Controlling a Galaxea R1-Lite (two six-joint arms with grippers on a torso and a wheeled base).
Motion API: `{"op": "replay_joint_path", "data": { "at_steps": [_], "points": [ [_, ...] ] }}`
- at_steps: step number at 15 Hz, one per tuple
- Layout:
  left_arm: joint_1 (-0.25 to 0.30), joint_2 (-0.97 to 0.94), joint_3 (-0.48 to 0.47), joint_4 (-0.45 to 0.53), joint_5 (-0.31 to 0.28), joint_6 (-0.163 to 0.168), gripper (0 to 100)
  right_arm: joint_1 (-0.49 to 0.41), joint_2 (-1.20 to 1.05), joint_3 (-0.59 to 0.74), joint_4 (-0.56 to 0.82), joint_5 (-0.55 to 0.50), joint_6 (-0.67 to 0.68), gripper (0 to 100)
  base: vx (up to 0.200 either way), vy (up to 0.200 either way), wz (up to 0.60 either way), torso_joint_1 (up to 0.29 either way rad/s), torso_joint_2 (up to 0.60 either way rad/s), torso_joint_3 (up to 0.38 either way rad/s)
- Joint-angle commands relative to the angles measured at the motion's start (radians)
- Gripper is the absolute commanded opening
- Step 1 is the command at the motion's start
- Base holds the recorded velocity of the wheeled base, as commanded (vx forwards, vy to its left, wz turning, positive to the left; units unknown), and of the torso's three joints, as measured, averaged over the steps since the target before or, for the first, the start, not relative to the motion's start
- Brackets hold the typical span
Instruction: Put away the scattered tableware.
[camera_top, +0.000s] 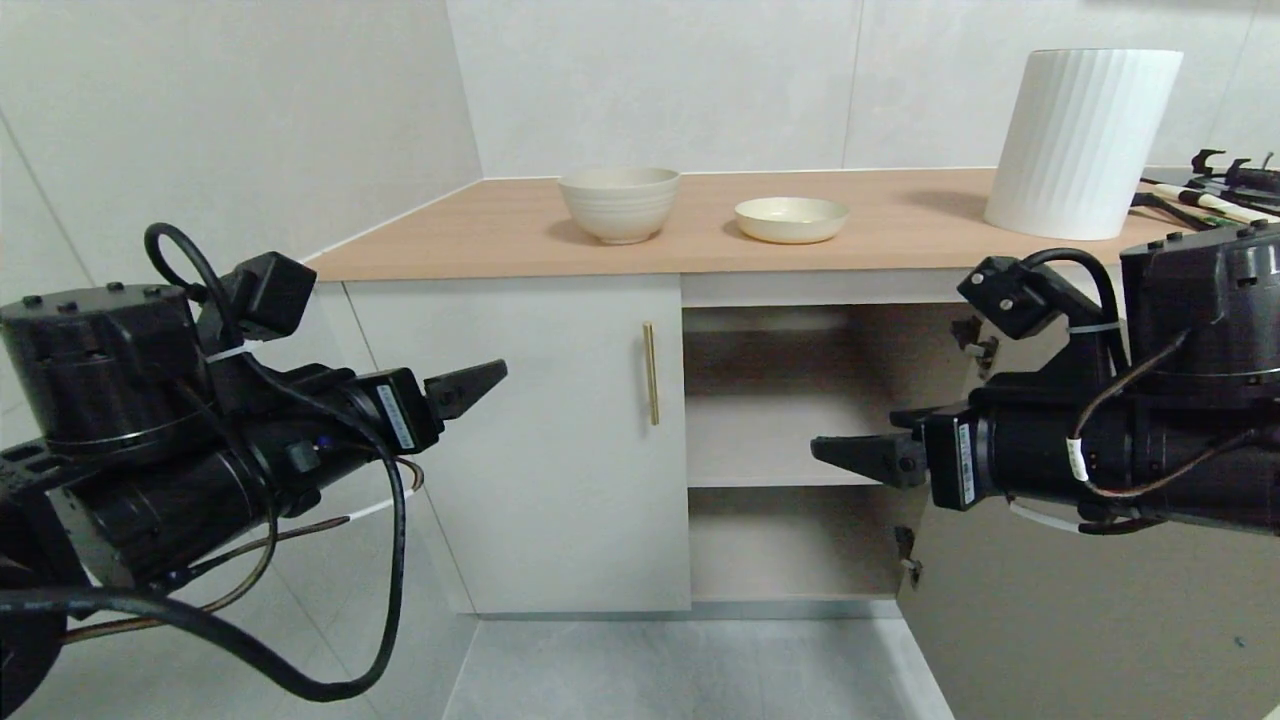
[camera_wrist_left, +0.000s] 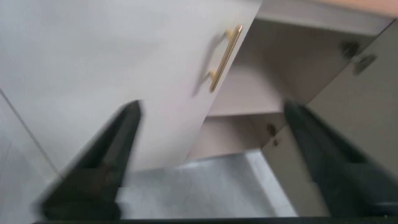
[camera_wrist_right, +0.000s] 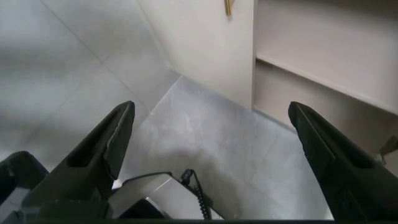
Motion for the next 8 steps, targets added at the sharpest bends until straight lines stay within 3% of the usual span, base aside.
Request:
{"op": "replay_joint_path", "data": {
  "at_steps": [1,7,8],
  "points": [
    [0.008,-0.017,-0.009,-0.004,0.003,-0.001,100,0.000,-0.034,-0.008,0.003,0.001,0.000,100,0.000,0.000,0.00,0.000,0.00,0.000],
    [0.010,-0.023,-0.015,0.008,0.003,0.002,100,0.000,-0.041,-0.011,0.031,0.004,0.000,100,0.000,0.000,0.00,0.000,0.00,0.000],
    [0.010,-0.023,-0.017,0.017,0.003,0.004,100,0.000,-0.040,-0.011,0.031,0.002,0.000,100,0.200,0.000,0.00,-0.002,0.01,0.007]
  ]
}}
